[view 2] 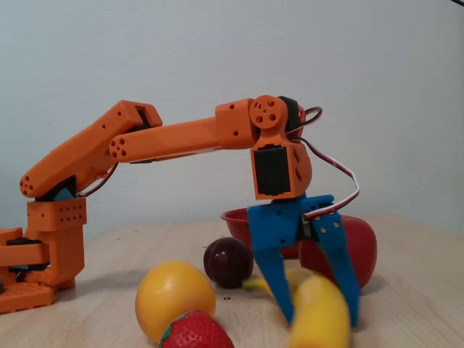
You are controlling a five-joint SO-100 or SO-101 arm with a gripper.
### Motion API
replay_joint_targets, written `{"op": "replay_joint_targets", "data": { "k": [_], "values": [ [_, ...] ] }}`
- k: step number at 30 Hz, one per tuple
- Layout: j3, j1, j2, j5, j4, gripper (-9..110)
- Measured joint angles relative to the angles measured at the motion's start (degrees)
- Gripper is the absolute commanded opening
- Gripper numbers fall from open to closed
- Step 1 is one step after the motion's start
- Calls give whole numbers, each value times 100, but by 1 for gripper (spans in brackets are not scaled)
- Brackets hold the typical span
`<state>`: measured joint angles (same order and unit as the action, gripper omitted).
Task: Put the banana in the red bowl.
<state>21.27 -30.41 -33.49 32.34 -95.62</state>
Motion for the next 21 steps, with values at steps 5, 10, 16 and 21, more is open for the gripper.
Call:
{"op": "replay_joint_targets", "data": {
  "k": [5,10,16,21],
  "values": [
    [-185,70,-809,-149,-642,0],
    [-396,97,-1890,-264,-888,0],
    [-396,439,-2716,-677,-905,0],
    [-396,1503,-3568,-1178,-905,0]
  ]
}}
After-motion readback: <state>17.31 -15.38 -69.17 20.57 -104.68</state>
